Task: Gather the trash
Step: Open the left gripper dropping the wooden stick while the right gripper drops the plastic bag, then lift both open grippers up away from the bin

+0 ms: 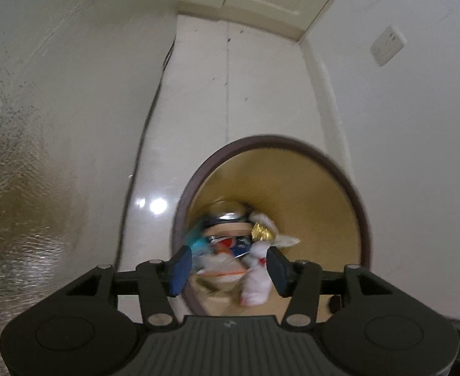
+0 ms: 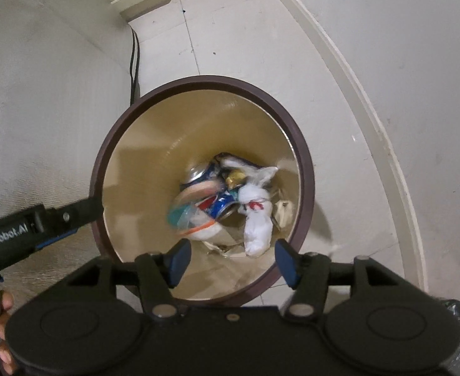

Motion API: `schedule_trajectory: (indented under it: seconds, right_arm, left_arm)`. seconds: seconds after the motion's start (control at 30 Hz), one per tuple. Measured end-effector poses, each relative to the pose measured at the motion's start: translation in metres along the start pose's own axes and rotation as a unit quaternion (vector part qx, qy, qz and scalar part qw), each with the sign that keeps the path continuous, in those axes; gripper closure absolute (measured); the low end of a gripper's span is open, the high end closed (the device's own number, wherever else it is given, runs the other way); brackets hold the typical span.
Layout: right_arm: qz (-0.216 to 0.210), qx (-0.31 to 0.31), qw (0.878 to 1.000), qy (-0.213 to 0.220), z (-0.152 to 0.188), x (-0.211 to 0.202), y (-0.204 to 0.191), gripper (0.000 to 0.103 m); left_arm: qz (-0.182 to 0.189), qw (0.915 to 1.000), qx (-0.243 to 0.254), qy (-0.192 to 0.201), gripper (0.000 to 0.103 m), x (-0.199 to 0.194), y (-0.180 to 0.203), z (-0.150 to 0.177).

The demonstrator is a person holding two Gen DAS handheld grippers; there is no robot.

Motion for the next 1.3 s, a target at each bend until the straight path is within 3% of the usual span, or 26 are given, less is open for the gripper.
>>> schedule_trajectory:
  seconds: [0.4,0.53,0.67,0.83,0.93,1.0,1.3]
  right_arm:
    - [0.007,-0.022,1.000,0.013,0.000,-0.005,0.001,0.037]
    - [0.010,-0.028,0.999,0.020,-0.001,-0.008,0.002,0.034]
    - [0.013,-0.037,0.999,0.035,-0.002,-0.013,0.002,0.021]
    - [0.023,-0.037,0.999,0.033,-0.002,-0.014,0.008,0.020]
    - [0.033,-0.037,0.998,0.039,-0.002,-0.017,0.012,0.016]
    - [0.035,-0.038,0.998,0.046,-0.001,-0.020,0.014,0.002]
    - [0.062,-0.051,0.994,0.069,0.004,-0.041,0.023,0.000]
  left_arm:
    - [-0.055,0.9975,0.041,-0.018,0.032,0.006,0.004,0.005]
    - [-0.066,0.9964,0.048,-0.021,0.023,0.005,-0.001,0.007]
    - [-0.074,0.9957,0.051,-0.022,0.010,0.003,-0.003,0.009]
    - [-0.080,0.9951,0.053,-0.022,0.000,0.002,-0.005,0.011]
    - [-0.082,0.9946,0.059,-0.025,0.000,-0.001,-0.004,0.012]
    - [-0.087,0.9939,0.063,-0.025,0.000,-0.003,-0.003,0.013]
    - [-0.106,0.9908,0.082,-0.018,0.000,-0.018,0.001,0.020]
Point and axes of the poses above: each gripper's, at about its wrist camera, not at the fingertips, and x roughly the way its jaws point, y to its right, z to its underside, the point moved 2 cm from there along x, roughly the way its jaws point, and after that the axes turned 4 degrees about -z, right-handed, at the moved point
